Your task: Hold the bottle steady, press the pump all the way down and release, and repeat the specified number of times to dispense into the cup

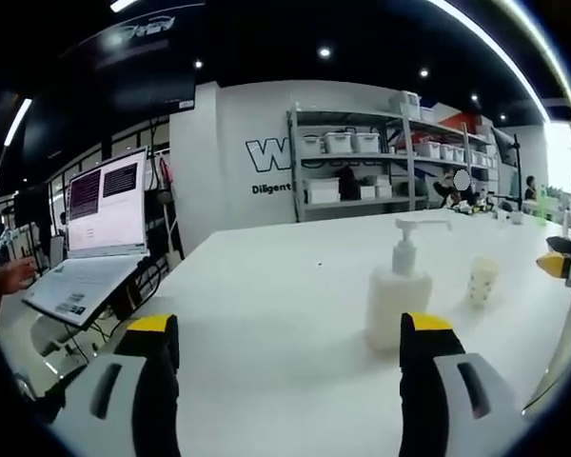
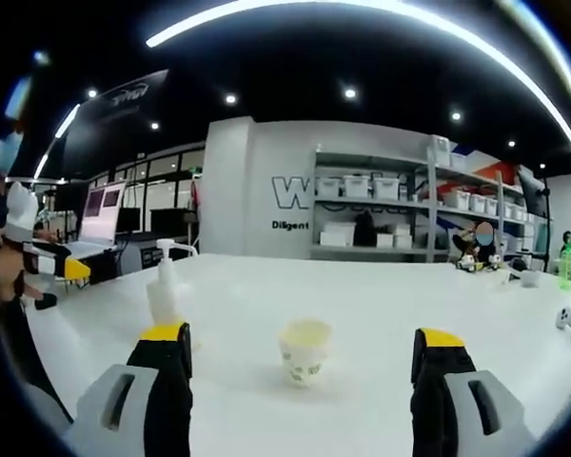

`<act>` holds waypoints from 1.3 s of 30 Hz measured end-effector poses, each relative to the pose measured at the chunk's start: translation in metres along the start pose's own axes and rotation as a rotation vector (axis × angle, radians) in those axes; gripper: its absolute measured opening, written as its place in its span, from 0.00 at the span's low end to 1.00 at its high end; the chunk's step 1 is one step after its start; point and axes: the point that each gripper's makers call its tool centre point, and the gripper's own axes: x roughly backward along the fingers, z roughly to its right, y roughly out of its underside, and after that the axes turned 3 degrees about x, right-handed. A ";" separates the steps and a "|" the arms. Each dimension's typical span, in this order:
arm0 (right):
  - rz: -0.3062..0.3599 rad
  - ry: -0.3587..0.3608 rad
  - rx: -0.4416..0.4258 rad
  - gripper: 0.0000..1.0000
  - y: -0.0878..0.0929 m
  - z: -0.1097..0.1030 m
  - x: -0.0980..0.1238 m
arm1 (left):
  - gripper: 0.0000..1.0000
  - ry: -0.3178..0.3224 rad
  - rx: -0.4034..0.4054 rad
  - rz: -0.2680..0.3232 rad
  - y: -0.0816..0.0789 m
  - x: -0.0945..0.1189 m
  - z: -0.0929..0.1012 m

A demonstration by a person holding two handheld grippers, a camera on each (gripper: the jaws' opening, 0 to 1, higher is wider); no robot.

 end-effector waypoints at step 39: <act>0.070 -0.016 0.013 0.96 -0.013 -0.010 -0.002 | 0.95 0.022 -0.001 0.038 -0.008 -0.001 0.008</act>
